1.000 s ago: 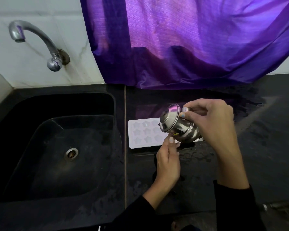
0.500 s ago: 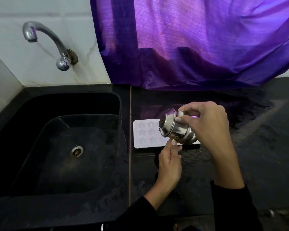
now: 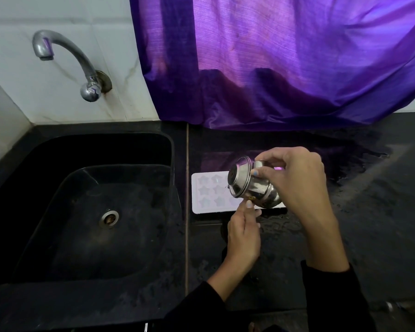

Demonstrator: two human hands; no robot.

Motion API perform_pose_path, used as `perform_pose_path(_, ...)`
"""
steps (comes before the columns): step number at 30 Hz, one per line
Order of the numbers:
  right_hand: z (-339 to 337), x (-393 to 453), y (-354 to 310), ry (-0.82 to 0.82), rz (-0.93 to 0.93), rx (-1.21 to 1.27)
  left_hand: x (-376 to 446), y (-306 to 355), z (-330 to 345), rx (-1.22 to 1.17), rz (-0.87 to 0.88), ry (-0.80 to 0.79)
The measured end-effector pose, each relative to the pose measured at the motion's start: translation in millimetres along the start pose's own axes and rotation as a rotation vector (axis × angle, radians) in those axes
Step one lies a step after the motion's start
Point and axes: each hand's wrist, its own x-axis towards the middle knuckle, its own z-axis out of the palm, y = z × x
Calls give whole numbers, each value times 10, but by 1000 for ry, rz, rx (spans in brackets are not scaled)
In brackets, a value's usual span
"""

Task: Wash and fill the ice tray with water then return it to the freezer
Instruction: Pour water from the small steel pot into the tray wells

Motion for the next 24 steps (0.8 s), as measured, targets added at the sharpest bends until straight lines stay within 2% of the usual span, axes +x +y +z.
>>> perform_pose_path(15, -58, 24, 34, 3, 19, 83, 20, -32, -16, 12, 19, -26)
perform_pose_path(24, -88, 36, -15, 12, 11, 190, -15, 70, -81, -82, 90, -8)
